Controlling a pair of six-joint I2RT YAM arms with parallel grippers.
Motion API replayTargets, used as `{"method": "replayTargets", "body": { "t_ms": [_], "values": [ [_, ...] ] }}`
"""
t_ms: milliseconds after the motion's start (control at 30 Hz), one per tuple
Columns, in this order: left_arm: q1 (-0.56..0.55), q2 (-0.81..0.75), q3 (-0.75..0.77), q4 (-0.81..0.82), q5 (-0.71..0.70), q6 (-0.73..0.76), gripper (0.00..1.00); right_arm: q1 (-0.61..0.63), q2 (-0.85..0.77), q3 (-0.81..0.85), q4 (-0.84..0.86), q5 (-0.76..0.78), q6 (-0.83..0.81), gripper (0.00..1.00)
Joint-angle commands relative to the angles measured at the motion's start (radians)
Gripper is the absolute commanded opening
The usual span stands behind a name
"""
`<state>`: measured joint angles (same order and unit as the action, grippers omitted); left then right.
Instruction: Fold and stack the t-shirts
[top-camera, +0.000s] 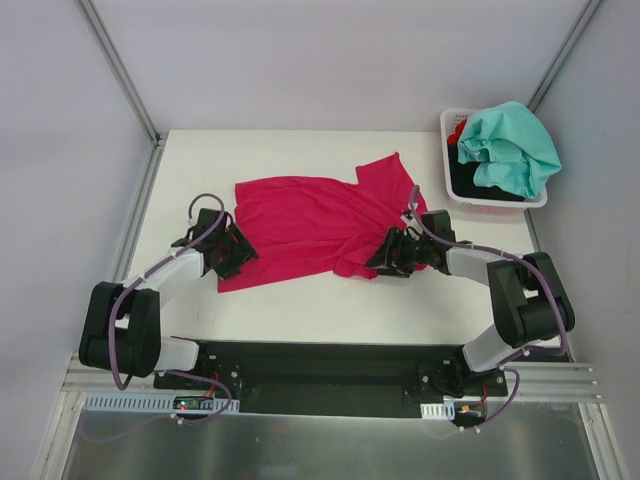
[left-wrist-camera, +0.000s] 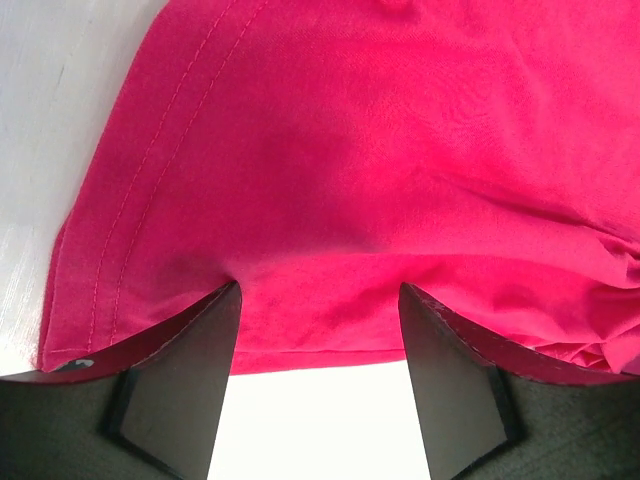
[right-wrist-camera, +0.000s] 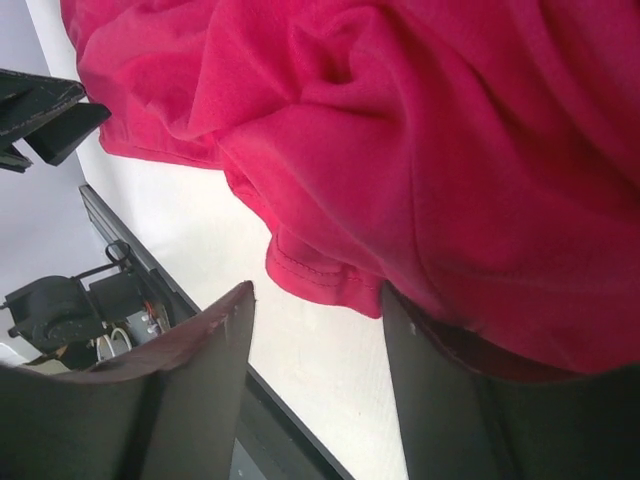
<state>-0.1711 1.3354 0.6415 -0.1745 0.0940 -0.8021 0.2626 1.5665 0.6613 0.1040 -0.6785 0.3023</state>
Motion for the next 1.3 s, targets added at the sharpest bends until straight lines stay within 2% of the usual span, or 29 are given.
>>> {"method": "replayTargets", "body": {
  "t_ms": [0,33,100,133,333,400,433,733,967,1267],
  "values": [
    [-0.008,0.011,-0.002,0.024,-0.020,-0.008,0.64,-0.005,0.020,0.006,0.048,-0.032,0.007,0.51],
    [-0.008,0.013,-0.002,0.023,-0.022,-0.008,0.64,-0.006,0.024,0.006,0.049,-0.032,0.011,0.40],
    [-0.008,0.002,-0.009,0.024,-0.028,-0.009,0.64,-0.005,0.024,0.004,0.051,-0.038,0.015,0.32],
    [-0.008,0.001,-0.012,0.023,-0.028,-0.011,0.64,-0.005,0.021,0.004,0.049,-0.038,0.015,0.24],
    [-0.007,-0.022,-0.031,0.023,-0.030,-0.012,0.64,-0.006,0.010,-0.006,0.042,-0.043,0.014,0.21],
    [-0.007,-0.025,-0.034,0.023,-0.028,-0.012,0.64,-0.005,0.004,-0.005,0.031,-0.049,0.011,0.23],
    [-0.007,-0.028,-0.034,0.021,-0.027,-0.012,0.64,-0.005,0.001,0.000,0.026,-0.053,0.009,0.28],
    [-0.007,-0.033,-0.036,0.021,-0.028,-0.012,0.64,-0.003,-0.072,-0.014,-0.064,-0.032,-0.037,0.43],
    [-0.007,-0.058,-0.031,0.010,-0.027,-0.002,0.64,-0.003,-0.046,-0.035,-0.055,-0.007,-0.042,0.45],
    [-0.005,-0.058,-0.023,-0.005,-0.039,0.001,0.64,0.000,0.036,-0.039,0.039,-0.010,-0.020,0.43]
  ]
}}
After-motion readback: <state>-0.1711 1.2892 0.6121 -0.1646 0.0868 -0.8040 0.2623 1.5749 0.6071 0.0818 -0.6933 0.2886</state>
